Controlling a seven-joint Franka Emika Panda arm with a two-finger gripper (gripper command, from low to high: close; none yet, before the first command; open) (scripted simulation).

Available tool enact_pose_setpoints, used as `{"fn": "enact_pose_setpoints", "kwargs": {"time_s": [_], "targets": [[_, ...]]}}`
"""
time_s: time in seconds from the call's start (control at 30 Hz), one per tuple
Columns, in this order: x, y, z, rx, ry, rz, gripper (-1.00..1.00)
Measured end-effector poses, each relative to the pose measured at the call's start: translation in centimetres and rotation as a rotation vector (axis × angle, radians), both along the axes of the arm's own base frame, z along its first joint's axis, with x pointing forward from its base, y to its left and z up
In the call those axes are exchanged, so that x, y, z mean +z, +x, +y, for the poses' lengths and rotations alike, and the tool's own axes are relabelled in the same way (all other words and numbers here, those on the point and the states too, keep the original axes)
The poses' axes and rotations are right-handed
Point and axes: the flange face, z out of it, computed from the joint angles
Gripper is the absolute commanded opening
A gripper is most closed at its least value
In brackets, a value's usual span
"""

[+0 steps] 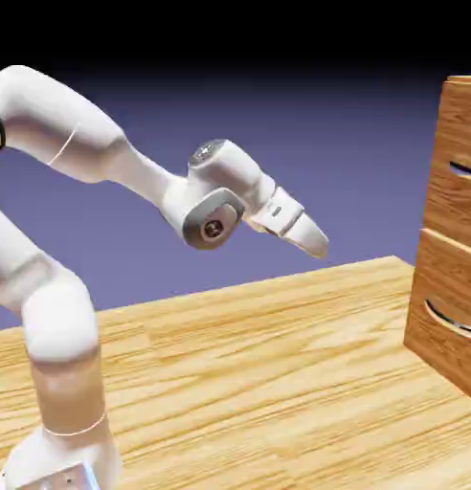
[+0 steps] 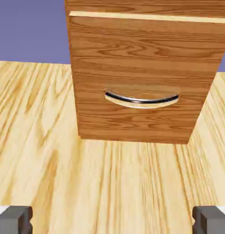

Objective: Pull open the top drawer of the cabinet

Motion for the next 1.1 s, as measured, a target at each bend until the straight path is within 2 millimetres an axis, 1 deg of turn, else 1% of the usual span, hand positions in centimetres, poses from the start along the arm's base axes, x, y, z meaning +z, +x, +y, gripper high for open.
{"fn": "enact_pose_setpoints", "kwargs": {"time_s": [0.17,0.3,0.43,0.6,0.73,0.87,1.0,1.1], "targets": [[4.8,0.7,1.8,0.291,-0.266,-0.106,0.00],[8.4,0.8,2.8,0.493,-0.493,-0.195,0.00],[11.6,0.9,3.2,0.667,-0.731,-0.281,0.00],[15.1,1.1,3.0,0.846,-1.043,-0.376,0.00],[17.3,1.4,2.3,0.960,-1.303,-0.434,0.00],[18.9,2.0,1.3,1.051,-1.569,-0.470,0.00],[19.9,3.1,0.0,1.124,-1.839,-0.477,0.00],[20.3,4.1,-1.0,1.169,-2.043,-0.461,0.00]]}}
